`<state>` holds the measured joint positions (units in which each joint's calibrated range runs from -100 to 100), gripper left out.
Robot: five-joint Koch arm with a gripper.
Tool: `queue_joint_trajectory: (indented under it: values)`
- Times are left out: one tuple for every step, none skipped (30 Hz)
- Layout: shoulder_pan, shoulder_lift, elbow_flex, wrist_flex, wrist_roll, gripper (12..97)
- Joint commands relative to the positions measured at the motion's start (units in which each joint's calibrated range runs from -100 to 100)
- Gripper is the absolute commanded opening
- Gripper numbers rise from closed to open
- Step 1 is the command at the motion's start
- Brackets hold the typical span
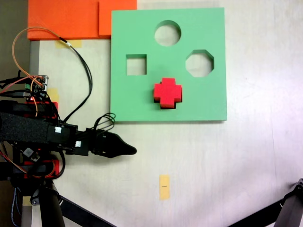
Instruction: Put the cross columnar block into the corresponding hole
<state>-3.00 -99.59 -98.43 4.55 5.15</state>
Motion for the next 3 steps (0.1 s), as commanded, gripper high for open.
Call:
queue_joint_trajectory:
  values:
    - [0.2, -0.4, -1.6, -2.9, -0.3, 49.5]
    - [0.2, -0.4, -1.6, -2.9, -0.3, 49.5]
    - [0.3, -0.4, -1.6, -2.9, -0.3, 49.5]
